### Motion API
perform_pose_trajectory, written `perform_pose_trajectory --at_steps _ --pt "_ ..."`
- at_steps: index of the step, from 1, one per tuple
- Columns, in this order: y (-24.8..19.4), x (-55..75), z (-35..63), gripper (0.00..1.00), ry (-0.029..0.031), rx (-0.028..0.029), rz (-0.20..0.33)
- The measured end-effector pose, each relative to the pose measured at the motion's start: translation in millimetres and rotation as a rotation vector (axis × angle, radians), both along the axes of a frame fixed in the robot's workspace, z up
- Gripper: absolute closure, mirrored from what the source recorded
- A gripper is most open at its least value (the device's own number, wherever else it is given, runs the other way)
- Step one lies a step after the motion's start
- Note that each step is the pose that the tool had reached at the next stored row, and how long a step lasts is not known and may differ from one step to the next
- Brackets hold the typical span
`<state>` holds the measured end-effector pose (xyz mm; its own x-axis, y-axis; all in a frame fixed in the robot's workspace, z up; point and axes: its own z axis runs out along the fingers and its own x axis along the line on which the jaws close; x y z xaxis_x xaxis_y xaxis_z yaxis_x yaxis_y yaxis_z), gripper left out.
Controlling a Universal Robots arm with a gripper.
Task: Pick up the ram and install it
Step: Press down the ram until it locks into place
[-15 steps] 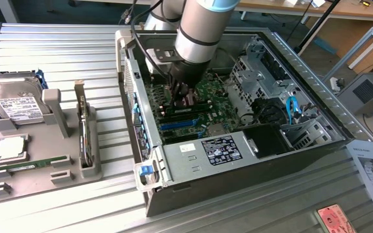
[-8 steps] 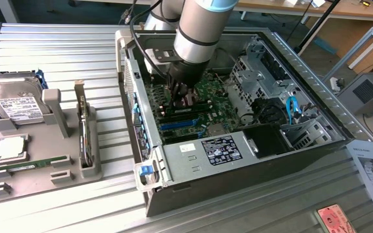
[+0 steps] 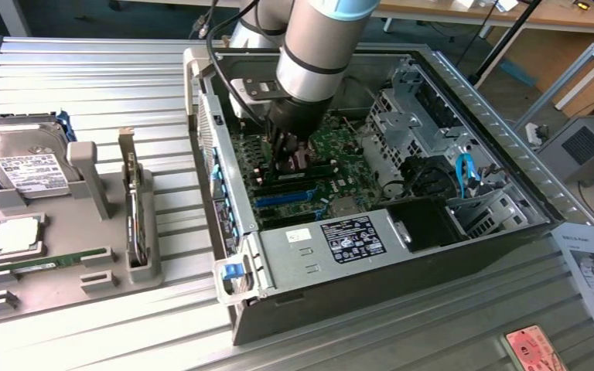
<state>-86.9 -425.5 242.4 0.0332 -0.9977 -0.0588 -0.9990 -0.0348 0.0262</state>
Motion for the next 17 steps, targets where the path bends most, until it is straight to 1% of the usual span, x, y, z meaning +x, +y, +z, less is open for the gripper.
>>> perform_pose_trajectory --at_steps 9,17 --pt "0.8 0.0 0.0 0.89 0.0000 0.0000 0.000" --pt "0.7 0.0 -0.6 0.89 0.0000 0.0001 0.000"
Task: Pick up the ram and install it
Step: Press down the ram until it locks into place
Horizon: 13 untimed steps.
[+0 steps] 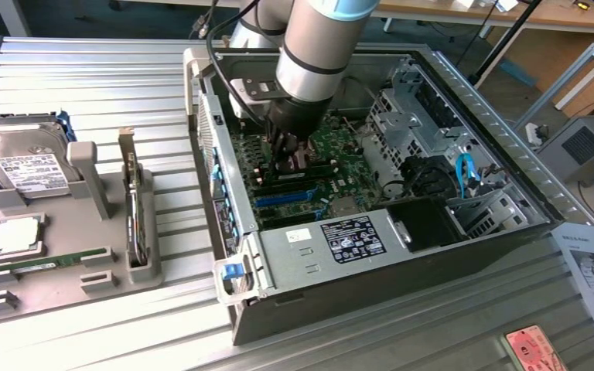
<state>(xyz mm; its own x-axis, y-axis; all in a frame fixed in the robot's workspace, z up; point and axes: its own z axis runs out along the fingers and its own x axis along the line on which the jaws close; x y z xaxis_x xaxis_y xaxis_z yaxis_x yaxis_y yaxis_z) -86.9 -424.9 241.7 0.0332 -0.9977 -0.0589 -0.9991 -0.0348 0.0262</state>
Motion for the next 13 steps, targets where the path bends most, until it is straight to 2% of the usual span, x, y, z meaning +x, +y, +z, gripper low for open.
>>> perform_pose_trajectory --at_steps 13 --pt "0.0 0.0 -2.0 0.89 -0.0008 -0.0002 0.000"
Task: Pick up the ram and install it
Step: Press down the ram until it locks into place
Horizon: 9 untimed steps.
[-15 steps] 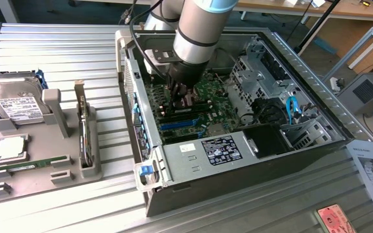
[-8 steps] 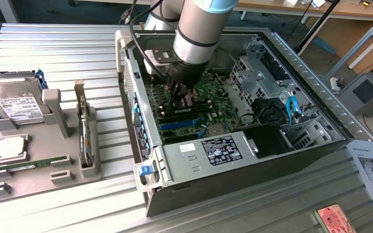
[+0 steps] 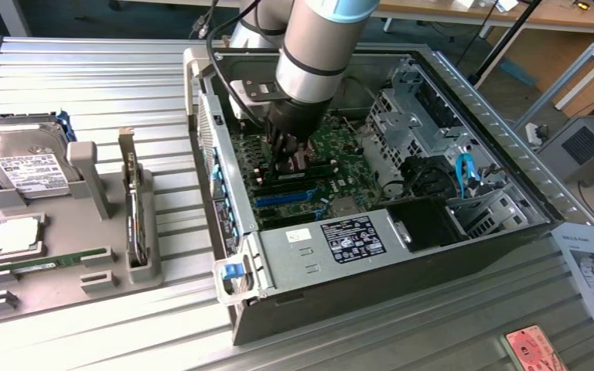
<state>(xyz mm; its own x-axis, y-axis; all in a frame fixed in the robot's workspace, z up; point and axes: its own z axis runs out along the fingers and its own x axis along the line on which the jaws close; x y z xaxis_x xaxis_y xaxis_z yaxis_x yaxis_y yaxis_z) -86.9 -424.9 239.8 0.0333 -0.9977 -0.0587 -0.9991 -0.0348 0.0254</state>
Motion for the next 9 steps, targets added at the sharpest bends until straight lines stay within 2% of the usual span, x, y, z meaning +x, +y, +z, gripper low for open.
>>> perform_pose_trajectory --at_steps 9 --pt "0.0 0.0 -1.5 0.89 -0.0006 0.0001 0.000"
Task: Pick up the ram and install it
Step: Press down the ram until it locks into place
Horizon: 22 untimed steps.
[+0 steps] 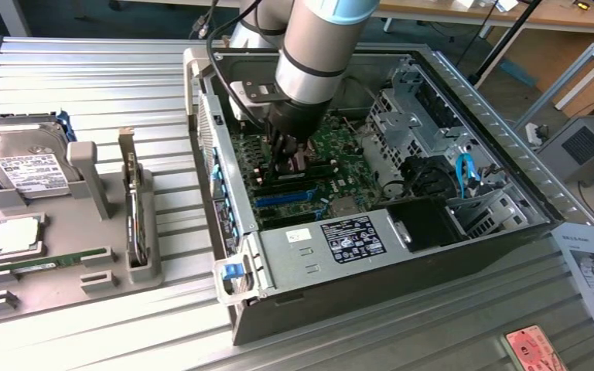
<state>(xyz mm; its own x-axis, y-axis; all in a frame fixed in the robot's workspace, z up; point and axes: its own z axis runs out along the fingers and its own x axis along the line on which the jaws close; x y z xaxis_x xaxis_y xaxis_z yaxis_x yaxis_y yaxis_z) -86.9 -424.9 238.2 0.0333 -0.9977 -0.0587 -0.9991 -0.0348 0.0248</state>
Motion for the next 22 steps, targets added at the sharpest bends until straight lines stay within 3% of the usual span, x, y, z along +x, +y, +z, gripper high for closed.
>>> perform_pose_trajectory --at_steps 22 --pt "-0.5 0.0 -2.4 0.89 -0.0002 0.0001 0.000"
